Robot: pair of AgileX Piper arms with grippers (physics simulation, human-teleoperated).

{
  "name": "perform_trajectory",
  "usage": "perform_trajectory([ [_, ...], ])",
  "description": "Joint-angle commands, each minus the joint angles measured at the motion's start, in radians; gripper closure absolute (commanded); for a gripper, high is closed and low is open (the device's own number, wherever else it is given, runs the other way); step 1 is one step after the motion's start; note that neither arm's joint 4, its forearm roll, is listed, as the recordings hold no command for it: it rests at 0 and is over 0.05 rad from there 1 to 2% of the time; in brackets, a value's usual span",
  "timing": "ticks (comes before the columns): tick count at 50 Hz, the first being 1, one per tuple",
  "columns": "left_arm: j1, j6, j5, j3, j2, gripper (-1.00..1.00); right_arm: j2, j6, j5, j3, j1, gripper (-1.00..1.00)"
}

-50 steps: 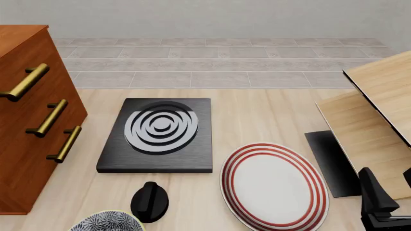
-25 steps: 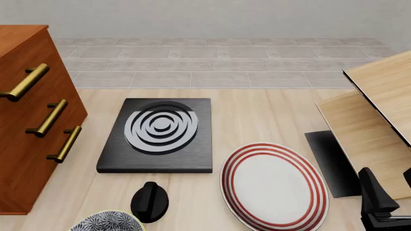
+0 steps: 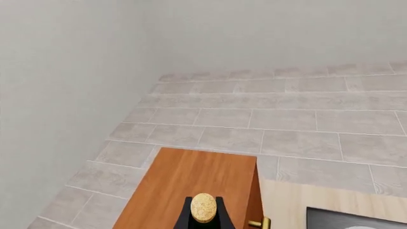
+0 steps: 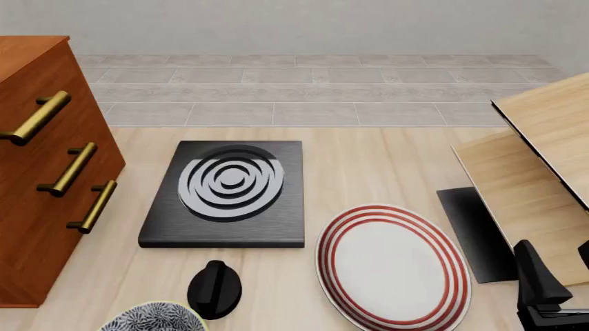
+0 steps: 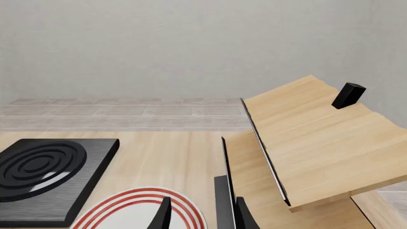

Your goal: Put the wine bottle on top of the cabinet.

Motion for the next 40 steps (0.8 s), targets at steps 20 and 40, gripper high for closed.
perform_trajectory([
  [20, 0.048, 0.014, -0.031, 0.132, 0.003, -1.0, 0.0, 0.0, 0.0, 0.0, 0.0, -1.0],
  [40, 0.042, 0.016, -0.013, 0.11, -0.015, -1.0, 0.0, 0.0, 0.0, 0.0, 0.0, -1.0],
])
